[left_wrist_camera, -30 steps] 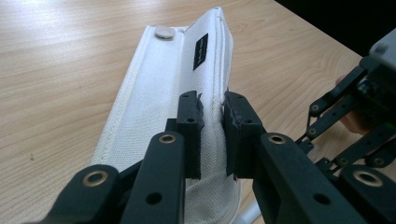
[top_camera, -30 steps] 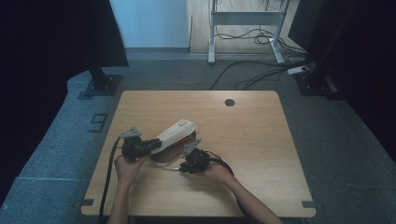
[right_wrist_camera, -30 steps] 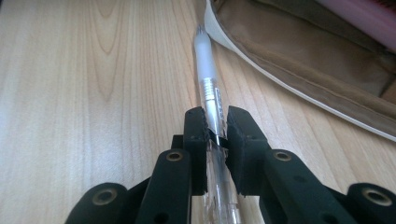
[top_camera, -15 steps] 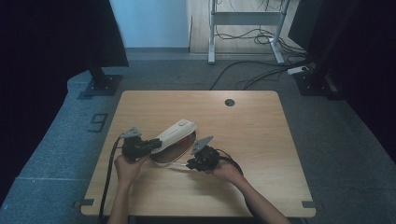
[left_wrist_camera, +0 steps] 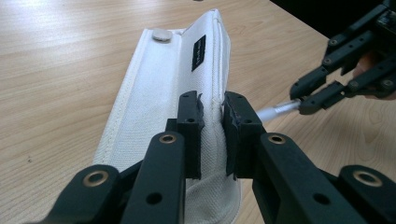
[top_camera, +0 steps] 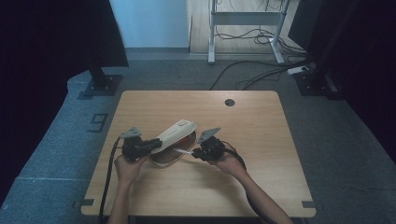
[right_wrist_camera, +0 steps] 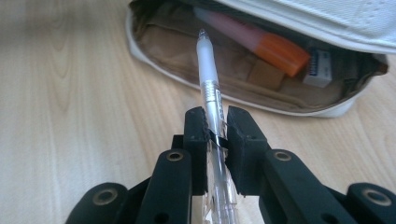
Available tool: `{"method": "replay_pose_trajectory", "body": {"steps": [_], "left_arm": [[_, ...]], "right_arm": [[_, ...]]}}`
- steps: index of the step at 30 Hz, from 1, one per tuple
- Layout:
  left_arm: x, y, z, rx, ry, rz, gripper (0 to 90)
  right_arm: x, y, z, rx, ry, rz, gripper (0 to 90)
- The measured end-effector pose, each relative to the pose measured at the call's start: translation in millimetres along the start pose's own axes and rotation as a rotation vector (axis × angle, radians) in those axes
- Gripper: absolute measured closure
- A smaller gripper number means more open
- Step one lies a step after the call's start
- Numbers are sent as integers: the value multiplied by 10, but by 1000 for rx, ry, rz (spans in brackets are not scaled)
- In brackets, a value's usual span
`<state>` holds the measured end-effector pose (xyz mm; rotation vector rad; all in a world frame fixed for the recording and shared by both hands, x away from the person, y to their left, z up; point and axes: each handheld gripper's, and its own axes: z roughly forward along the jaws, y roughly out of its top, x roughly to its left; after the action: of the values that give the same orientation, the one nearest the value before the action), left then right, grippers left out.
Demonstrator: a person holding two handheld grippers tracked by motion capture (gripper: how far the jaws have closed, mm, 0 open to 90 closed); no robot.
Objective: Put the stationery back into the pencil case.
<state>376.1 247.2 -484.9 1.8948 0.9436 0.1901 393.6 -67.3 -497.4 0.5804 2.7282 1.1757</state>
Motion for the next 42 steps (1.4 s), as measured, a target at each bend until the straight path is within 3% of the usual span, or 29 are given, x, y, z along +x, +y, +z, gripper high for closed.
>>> {"method": "replay_pose_trajectory", "body": {"steps": [17,42], "left_arm": [[-30,11,4,1,-8,4,778],[-74,29,30,-3,-32,9,778]], "right_arm": [[-161,129,195,7,-67,12,770],[-186,282,444,-4,-78,21,770]]}}
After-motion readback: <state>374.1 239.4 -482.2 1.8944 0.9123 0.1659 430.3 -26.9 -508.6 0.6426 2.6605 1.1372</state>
